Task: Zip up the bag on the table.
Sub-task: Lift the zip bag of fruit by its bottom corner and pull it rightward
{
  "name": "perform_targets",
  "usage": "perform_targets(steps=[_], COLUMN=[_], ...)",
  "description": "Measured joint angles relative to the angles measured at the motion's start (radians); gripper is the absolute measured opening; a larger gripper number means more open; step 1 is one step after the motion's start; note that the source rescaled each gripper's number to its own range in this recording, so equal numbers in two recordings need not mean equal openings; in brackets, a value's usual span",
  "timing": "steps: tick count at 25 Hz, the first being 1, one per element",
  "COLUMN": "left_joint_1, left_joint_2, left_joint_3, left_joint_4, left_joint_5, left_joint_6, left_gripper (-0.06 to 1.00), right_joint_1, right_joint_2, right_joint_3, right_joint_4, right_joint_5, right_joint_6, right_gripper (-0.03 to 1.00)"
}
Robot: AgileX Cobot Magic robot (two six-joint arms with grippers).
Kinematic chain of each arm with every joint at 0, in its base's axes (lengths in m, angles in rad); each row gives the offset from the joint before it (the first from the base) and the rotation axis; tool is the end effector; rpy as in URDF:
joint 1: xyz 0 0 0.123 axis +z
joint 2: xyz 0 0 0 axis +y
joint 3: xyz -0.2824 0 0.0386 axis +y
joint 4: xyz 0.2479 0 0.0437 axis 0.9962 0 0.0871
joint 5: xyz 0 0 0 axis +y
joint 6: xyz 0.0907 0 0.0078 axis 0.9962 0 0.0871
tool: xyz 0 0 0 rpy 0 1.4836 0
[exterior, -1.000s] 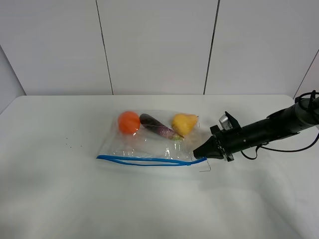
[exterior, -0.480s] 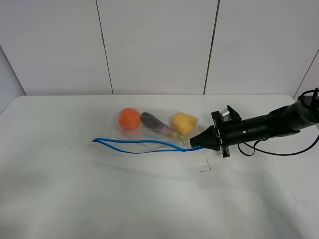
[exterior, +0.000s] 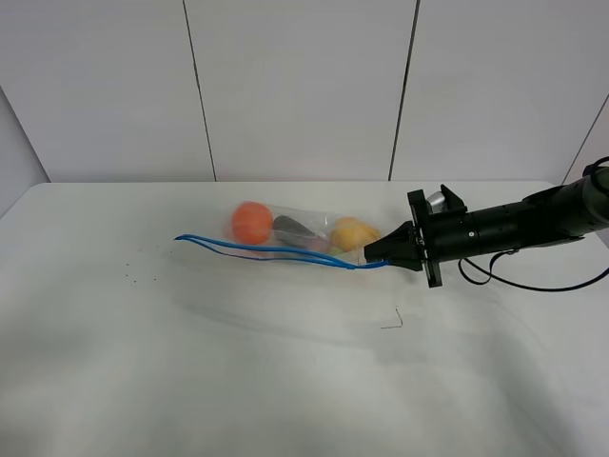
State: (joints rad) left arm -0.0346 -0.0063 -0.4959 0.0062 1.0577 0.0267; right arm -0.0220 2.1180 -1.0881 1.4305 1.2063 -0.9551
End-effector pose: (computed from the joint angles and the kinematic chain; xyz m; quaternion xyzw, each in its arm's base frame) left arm -0.0052 0.0007 0.2762 0.0260 0.8515 0.0010 0.5238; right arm 0.3561 0.0764 0.1209 0.0307 0.8256 0.5608 0.0543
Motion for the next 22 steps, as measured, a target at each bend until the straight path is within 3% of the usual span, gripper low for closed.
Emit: perform_targets(steps=[22], left_joint_1=[0.000], left_joint_2=[0.000], left_joint_3=[0.000], left_joint_4=[0.000], left_joint_5=[0.000], left_joint_6=[0.000], left_gripper=[0.96], right_joint_1=[0.000], right_joint_2=[-0.046], right_joint_3=[0.001], right_joint_4=[0.022], right_joint_5=[0.000], right_joint_6=[0.042], right_gripper=[0.00])
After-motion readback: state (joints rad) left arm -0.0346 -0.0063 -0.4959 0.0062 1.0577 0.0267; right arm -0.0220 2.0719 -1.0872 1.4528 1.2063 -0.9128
